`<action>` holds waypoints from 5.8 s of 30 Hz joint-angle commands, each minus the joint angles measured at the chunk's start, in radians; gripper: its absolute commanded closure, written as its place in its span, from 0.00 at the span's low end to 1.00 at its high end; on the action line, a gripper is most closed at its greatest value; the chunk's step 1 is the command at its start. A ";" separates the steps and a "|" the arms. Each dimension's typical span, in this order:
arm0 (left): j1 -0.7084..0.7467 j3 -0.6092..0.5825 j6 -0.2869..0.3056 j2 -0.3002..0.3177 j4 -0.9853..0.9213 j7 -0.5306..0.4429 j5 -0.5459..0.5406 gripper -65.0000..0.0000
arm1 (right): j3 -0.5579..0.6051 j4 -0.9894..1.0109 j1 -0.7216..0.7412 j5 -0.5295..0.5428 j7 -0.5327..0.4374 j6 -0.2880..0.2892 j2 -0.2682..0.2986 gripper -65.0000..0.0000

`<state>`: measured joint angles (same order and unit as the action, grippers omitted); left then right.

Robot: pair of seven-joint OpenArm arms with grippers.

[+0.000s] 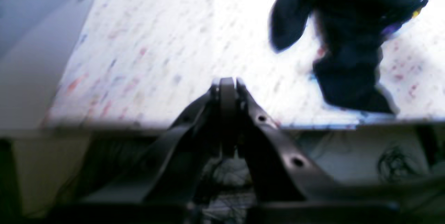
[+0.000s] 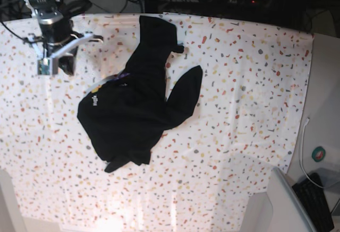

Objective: Layout the t-shirt on the table in an organized manner, then fold the t-shirt properly
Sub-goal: 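Grasp the black t-shirt's bunched fabric with the right gripper, then drag the grasped shirt fabric across the cloth with the right gripper, then lift and shake the shirt with the right gripper, then release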

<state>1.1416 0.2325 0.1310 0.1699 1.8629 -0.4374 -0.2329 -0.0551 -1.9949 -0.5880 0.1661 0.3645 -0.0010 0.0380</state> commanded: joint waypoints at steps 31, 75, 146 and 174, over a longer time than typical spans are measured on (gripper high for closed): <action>-0.556 0.488 0.037 0.023 -0.259 0.786 -0.403 0.97 | 0.917 0.616 0.656 0.002 0.189 -0.411 -0.065 0.45; -0.558 0.594 0.204 0.018 -0.293 0.783 -0.405 0.49 | 0.794 0.306 0.544 0.005 -0.058 -0.327 0.059 1.00; -0.700 0.585 0.203 -0.017 -0.280 0.789 -0.128 0.49 | 0.108 0.004 1.066 -0.001 0.268 -0.021 0.363 1.00; -0.722 0.690 0.203 -0.011 -0.374 0.782 -0.128 0.49 | 0.685 0.061 0.604 -0.001 -0.017 -0.023 0.158 1.00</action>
<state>0.4164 0.9154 0.3305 0.1463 1.4723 0.3672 -0.3450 0.6350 -1.9045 0.0013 0.1722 0.3851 -0.0166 0.1951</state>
